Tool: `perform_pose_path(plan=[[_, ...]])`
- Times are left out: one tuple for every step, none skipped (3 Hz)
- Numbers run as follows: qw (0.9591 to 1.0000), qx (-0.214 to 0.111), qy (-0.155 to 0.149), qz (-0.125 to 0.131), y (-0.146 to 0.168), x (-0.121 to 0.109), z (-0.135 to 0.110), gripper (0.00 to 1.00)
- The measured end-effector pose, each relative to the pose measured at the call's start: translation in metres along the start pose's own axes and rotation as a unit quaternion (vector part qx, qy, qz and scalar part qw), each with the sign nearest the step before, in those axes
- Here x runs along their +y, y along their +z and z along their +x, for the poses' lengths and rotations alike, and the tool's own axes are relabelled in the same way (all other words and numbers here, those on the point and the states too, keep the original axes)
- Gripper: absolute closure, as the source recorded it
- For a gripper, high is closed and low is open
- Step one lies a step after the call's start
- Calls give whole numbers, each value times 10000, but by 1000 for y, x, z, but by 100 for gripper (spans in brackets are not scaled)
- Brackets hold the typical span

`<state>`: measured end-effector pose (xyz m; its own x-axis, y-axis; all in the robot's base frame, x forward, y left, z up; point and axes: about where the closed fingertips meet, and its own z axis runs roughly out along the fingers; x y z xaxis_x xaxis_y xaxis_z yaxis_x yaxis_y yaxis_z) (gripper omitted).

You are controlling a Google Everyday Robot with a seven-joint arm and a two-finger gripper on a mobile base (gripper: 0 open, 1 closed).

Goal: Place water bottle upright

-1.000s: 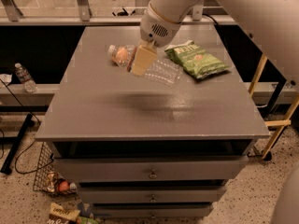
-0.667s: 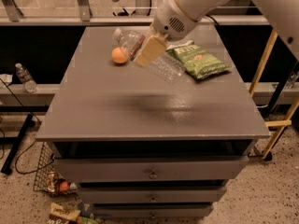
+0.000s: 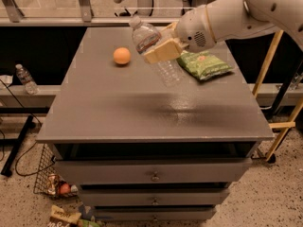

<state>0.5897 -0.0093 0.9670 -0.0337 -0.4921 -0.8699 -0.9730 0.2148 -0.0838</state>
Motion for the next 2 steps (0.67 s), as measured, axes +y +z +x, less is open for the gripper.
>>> perform_pose_path(plan=[[9984, -547, 65, 133, -7, -7, 6, 100], [9955, -848, 196, 385, -10, -12, 13, 100]])
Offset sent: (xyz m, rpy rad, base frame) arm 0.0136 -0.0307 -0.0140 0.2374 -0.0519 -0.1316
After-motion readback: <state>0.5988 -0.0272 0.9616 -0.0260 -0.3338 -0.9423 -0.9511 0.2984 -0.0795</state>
